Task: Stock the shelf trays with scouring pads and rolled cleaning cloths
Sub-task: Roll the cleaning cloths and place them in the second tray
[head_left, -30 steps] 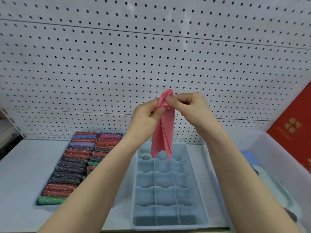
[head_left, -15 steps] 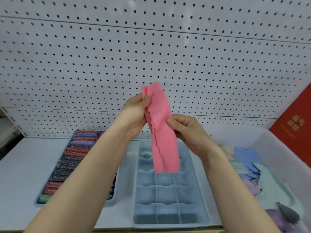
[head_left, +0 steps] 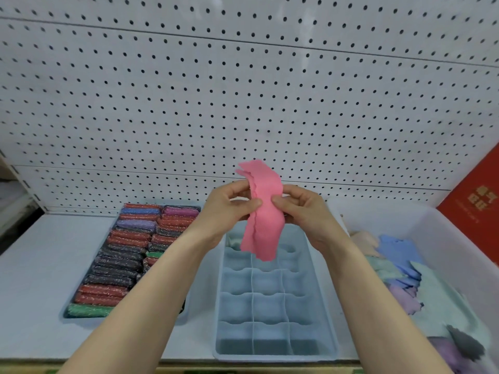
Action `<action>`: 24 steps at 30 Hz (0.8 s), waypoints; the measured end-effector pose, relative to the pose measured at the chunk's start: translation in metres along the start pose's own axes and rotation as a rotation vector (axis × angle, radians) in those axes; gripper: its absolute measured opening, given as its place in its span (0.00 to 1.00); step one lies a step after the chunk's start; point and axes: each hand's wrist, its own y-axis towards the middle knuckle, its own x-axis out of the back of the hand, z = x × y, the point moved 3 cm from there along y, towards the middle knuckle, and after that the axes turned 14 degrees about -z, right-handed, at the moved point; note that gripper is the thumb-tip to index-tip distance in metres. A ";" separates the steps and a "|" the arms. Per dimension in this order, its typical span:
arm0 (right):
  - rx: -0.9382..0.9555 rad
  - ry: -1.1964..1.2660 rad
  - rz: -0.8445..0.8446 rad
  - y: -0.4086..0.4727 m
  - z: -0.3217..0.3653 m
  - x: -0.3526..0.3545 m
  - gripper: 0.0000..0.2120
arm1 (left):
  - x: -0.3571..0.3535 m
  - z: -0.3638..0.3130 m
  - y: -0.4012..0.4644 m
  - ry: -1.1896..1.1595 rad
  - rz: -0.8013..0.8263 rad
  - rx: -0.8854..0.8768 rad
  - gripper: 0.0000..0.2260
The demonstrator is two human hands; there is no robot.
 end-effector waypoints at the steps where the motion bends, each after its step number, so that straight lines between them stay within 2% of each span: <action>1: 0.020 0.025 0.010 0.001 0.003 0.000 0.10 | 0.002 -0.003 0.002 -0.002 -0.018 -0.063 0.14; 3: 0.073 0.072 0.035 0.002 0.011 0.000 0.11 | 0.005 -0.008 0.004 0.005 -0.061 -0.193 0.16; 4: 0.107 0.073 0.042 0.002 0.016 0.000 0.16 | 0.005 -0.010 0.005 0.007 -0.069 -0.225 0.19; 6: 0.170 0.030 0.048 0.003 0.024 0.000 0.25 | 0.003 -0.014 0.005 0.022 -0.078 -0.257 0.24; 8: 0.198 0.005 0.068 0.001 0.030 -0.002 0.27 | 0.003 -0.015 0.004 0.014 -0.081 -0.262 0.25; 11: 0.115 0.129 0.098 0.001 0.032 -0.001 0.23 | 0.006 -0.010 0.007 -0.046 -0.111 -0.237 0.24; 13: 0.024 0.184 0.144 0.001 0.027 -0.001 0.15 | 0.009 -0.008 0.008 -0.078 -0.141 -0.233 0.23; 14: 0.005 0.153 0.174 0.001 0.023 -0.002 0.13 | 0.010 -0.009 0.009 -0.095 -0.150 -0.234 0.23; 16: 0.012 0.046 0.227 -0.001 0.014 -0.006 0.15 | 0.013 -0.012 0.009 -0.115 -0.166 -0.251 0.24; 19: 0.007 0.043 0.211 -0.004 0.010 -0.013 0.13 | 0.018 -0.017 0.011 -0.102 -0.186 -0.284 0.24; 21: 0.015 0.072 0.151 -0.001 0.013 -0.014 0.11 | 0.019 -0.017 0.012 -0.160 -0.203 -0.222 0.19; 23: 0.020 0.108 0.061 0.003 0.016 -0.016 0.07 | 0.015 -0.012 0.011 -0.269 -0.148 0.007 0.10; 24: 0.022 0.127 0.021 0.003 0.018 -0.017 0.06 | 0.014 -0.009 0.009 -0.252 -0.106 0.098 0.09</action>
